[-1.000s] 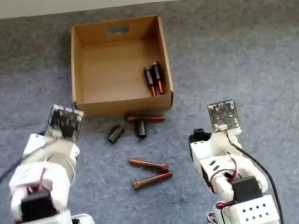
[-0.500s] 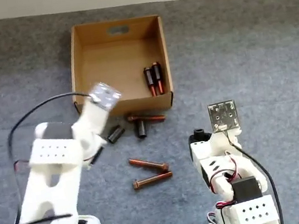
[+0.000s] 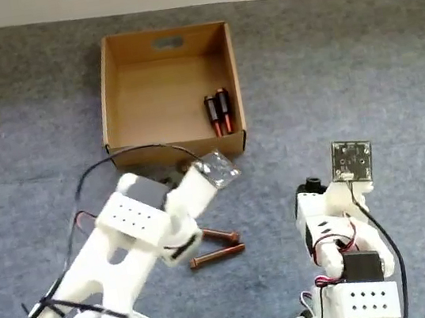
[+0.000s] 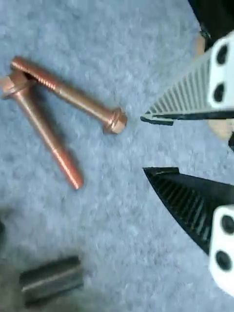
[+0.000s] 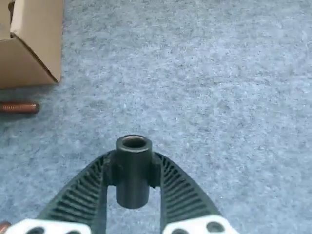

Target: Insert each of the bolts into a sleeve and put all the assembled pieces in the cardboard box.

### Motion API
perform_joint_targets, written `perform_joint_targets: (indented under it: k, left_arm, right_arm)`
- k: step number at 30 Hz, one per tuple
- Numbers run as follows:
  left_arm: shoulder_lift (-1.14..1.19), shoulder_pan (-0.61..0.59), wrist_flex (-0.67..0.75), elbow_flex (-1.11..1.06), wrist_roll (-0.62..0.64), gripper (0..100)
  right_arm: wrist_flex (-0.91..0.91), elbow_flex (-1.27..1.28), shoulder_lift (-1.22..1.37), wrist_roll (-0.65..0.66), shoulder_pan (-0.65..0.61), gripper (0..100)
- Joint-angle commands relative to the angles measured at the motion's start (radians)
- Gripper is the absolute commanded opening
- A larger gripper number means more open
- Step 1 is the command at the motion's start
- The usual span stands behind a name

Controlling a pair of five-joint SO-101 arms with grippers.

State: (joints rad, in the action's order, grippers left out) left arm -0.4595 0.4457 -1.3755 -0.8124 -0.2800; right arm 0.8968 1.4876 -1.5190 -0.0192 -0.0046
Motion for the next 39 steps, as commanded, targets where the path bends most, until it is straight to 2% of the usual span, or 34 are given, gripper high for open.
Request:
perform_joint_targets:
  k: [1, 4, 7, 17, 28, 39]
  left_arm:
    - [-0.001, 0.050, 0.100, -0.042, 0.227, 15]
    - [-0.004, 0.054, 0.196, -0.097, 0.364, 15]
    - [-0.007, 0.054, 0.235, -0.122, 0.423, 15]
    - [0.001, 0.054, 0.250, -0.154, 0.430, 15]
    - [0.001, 0.056, 0.404, -0.295, 0.425, 15]
    - [-0.007, 0.054, 0.400, -0.297, 0.423, 15]
  right_arm:
    - [-0.021, -0.010, -0.013, -0.008, 0.008, 0.5]
    - [-0.021, -0.010, -0.013, -0.008, 0.008, 0.5]
    - [-0.021, -0.008, -0.013, -0.008, 0.008, 0.5]
    - [-0.021, -0.008, -0.013, -0.008, 0.008, 0.5]
    - [-0.021, -0.008, -0.013, -0.008, 0.008, 0.5]
    - [-0.021, -0.008, -0.013, -0.008, 0.008, 0.5]
